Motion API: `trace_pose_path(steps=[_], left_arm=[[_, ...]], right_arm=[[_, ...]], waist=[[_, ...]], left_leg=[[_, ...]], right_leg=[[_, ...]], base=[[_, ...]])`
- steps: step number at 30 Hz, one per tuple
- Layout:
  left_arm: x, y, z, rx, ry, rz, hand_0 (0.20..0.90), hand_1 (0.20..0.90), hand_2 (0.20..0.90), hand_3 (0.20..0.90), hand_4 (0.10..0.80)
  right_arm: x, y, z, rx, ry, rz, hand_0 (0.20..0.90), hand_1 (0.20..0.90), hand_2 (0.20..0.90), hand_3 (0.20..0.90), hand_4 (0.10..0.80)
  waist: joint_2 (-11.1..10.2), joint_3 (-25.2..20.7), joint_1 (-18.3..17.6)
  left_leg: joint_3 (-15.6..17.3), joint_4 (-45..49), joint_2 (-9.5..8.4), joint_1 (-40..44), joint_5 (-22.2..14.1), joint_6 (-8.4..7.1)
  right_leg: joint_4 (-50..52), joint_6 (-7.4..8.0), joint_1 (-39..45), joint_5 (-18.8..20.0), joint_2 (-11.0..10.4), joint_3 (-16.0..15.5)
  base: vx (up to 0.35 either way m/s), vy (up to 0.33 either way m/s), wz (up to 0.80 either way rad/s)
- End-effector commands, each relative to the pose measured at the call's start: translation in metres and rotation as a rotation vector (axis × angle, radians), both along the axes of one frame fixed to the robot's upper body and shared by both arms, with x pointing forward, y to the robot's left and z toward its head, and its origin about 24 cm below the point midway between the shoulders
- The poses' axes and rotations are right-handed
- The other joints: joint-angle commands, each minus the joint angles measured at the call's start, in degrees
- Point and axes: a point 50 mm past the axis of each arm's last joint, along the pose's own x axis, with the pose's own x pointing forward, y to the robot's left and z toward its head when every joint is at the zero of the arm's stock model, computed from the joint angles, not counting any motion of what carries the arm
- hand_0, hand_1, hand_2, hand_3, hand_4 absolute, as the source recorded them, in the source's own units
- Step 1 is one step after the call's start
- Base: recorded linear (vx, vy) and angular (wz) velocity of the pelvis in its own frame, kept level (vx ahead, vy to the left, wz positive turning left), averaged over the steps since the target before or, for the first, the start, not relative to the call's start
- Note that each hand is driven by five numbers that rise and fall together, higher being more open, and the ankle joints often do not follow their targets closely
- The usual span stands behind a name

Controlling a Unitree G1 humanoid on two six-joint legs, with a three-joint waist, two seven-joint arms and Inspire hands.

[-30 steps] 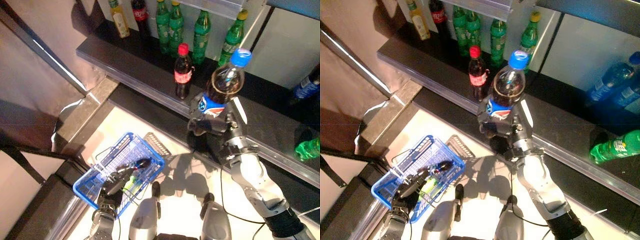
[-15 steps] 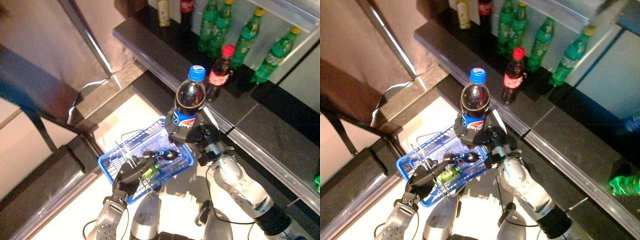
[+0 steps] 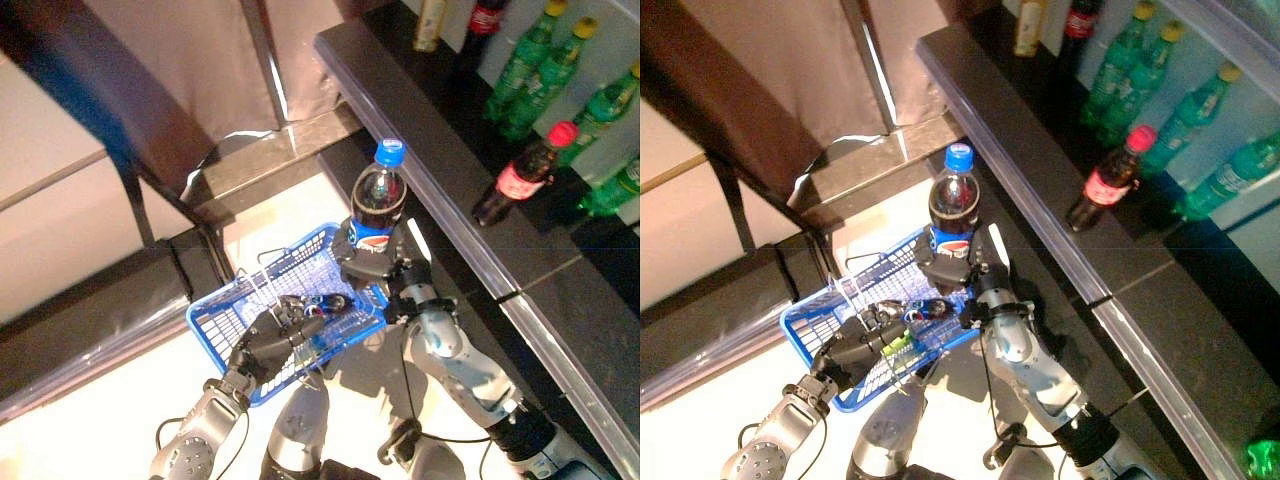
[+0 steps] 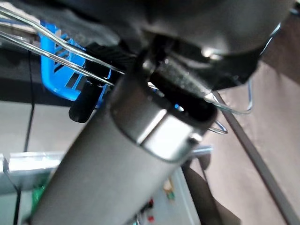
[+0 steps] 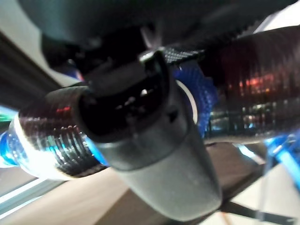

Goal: Pick up the drink and place into the basket.

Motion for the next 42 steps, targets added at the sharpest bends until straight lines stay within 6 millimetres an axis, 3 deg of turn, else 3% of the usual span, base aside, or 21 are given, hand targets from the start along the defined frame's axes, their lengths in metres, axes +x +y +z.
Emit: trace_pose_path(steps=[1,13,24,27,29,33,42], left_arm=[[-0.005,-0.037,0.125,-0.31,-0.708,-0.336,0.3,0.3,0.3,0.2,0.1],[-0.021,-0.067,0.131,-0.441,-0.693,-0.65,0.3,0.3,0.3,0.2,0.1],[-0.025,-0.073,0.128,-0.45,-0.681,-0.729,0.3,0.3,0.3,0.2,0.1],[-0.025,-0.074,0.127,-0.45,-0.683,-0.741,0.3,0.3,0.3,0.2,0.1],[-0.025,-0.074,0.127,-0.444,-0.681,-0.757,0.3,0.3,0.3,0.2,0.1],[-0.027,-0.074,0.128,-0.438,-0.698,-0.774,0.3,0.3,0.3,0.2,0.1],[-0.032,-0.073,0.128,-0.436,-0.717,-0.854,0.3,0.3,0.3,0.2,0.1]], right_arm=[[-0.005,0.047,0.061,0.195,-0.27,0.171,0.3,0.3,0.3,0.2,0.1],[0.006,0.074,0.035,0.159,-0.161,0.136,0.3,0.3,0.3,0.2,0.1],[0.025,0.073,-0.02,0.137,0.095,0.019,0.3,0.3,0.3,0.2,0.1],[0.025,0.074,-0.033,0.215,0.195,0.009,0.3,0.3,0.3,0.2,0.1],[0.02,0.078,-0.055,0.451,0.393,0.037,0.3,0.3,0.3,0.2,0.1],[0.014,0.084,-0.069,0.649,0.509,0.086,0.3,0.3,0.3,0.2,0.1],[0.013,0.09,-0.07,0.748,0.526,0.166,0.3,0.3,0.3,0.2,0.1]], waist=[[-1.6,-10.7,0.2],[-1.6,-11.1,3.2],[-1.4,-10.7,5.6],[-1.2,-10.4,5.9],[-0.9,-9.9,6.2],[-0.7,-9.2,6.6],[-0.5,-8.0,6.8]], left_leg=[[-2.4,3.2,-3.2,-0.9,-1.5,2.51],[-5.4,3.2,-4.5,-1.0,-0.9,2.98],[-6.6,3.7,-5.22,-0.9,-2.1,2.91],[-6.7,3.8,-5.32,-1.1,-2.1,2.92],[-6.7,3.6,-5.31,-1.3,-2.0,3.0],[-6.6,3.7,-5.24,-1.9,-2.0,3.13],[-6.3,3.2,-5.11,-3.0,-1.5,3.46]], right_leg=[[-8.0,-3.22,3.7,6.2,3.7,-1.4],[-8.4,-3.37,5.4,6.4,4.0,-3.4],[-6.9,-2.94,6.1,4.9,3.4,-4.5],[-6.5,-2.83,6.0,4.9,3.2,-4.8],[-6.3,-2.69,5.9,5.0,3.1,-5.1],[-6.1,-2.51,5.6,5.0,3.0,-5.4],[-6.2,-1.98,4.2,5.8,3.0,-5.2]], base=[[-0.008,-0.053,0.23],[0.035,-0.009,0.17],[0.07,-0.01,0.1],[0.031,0.001,0.04],[0.026,-0.013,0.08],[0.011,-0.016,0.07],[-0.001,-0.006,0.01]])
